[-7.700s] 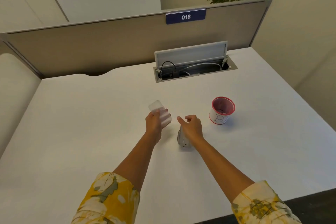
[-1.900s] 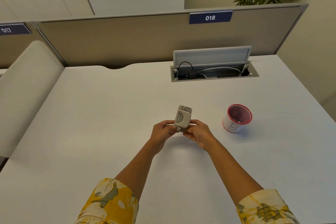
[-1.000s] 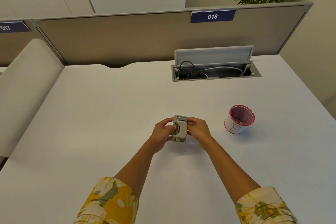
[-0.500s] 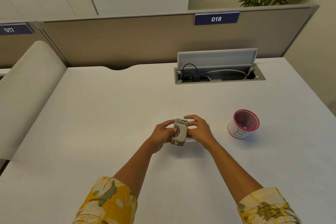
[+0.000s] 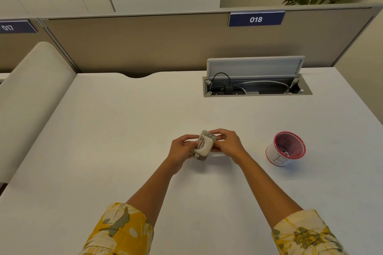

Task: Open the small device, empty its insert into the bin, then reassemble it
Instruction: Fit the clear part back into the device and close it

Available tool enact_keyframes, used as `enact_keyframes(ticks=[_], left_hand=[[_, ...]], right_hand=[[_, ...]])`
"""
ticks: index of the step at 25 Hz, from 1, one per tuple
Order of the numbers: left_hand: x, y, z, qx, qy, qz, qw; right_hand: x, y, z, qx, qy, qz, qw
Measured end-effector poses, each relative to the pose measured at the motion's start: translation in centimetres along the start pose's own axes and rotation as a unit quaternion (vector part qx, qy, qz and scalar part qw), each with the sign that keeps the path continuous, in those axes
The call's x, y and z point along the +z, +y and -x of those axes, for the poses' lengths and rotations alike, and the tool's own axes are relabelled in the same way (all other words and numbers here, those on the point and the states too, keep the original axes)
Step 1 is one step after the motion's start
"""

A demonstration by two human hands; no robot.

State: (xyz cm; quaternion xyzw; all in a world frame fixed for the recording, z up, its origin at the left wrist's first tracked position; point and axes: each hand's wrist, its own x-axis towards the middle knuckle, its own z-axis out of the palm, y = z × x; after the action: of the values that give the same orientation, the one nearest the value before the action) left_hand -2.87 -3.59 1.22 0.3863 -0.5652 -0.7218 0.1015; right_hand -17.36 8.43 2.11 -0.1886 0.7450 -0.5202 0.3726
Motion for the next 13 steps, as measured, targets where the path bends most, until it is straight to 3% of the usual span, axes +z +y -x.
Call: enact_keyframes(ticks=[6, 9, 13], left_hand=[[0.4, 0.9, -2.5, -0.047, 0.143, 0.107, 0.983], [1.6, 1.3, -3.4, -0.06, 0.177, 0.153, 0.97], [2.1, 2.8, -5.6, -0.045, 0.223, 0.15, 0.962]], right_hand=[[0.4, -1.2, -3.3, 0.01, 0.066, -0.076, 0.995], [1.7, -1.4, -5.0, 0.008, 0.117, -0.107, 0.987], [3.5, -2.3, -7.7, -0.017, 0.118, -0.057, 0.991]])
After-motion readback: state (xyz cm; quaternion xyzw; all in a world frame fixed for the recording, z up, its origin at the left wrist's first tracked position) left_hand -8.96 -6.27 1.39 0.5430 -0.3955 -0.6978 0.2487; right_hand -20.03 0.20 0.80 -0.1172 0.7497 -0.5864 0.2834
